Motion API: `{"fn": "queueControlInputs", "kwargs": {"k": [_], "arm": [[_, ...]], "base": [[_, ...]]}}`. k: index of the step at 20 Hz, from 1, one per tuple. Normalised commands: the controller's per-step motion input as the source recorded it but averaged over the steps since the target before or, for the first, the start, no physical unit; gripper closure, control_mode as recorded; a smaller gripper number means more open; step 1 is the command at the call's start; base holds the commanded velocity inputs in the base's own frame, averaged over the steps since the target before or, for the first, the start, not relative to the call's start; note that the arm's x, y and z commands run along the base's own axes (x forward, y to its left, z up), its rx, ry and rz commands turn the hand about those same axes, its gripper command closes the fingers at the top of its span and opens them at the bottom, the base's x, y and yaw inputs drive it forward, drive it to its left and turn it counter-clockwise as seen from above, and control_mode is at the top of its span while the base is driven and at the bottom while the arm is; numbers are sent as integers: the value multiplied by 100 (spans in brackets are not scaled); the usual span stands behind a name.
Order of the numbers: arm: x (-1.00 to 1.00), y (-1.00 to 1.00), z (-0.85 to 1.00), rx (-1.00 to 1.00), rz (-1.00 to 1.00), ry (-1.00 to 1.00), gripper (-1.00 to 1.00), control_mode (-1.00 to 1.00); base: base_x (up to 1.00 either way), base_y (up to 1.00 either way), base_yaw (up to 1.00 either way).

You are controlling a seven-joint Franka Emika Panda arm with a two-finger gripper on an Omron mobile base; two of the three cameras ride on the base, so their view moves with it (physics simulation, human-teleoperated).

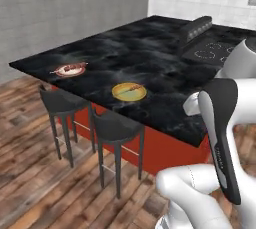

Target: Pick up the kiwi and apple from the fridge and place one fruit on each plate on the dining counter.

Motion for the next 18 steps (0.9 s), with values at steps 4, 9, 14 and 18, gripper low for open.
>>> {"fn": "queueControlInputs", "kwargs": {"k": [4,9,14,18], "arm": [[0,0,0,0,0,0,100,100],[0,0,0,0,0,0,100,100],[0,0,0,0,0,0,100,100],[0,0,0,0,0,0,100,100]], "base": [[37,56,-78],[93,91,-53],[67,100,-1],[57,55,3]]}}
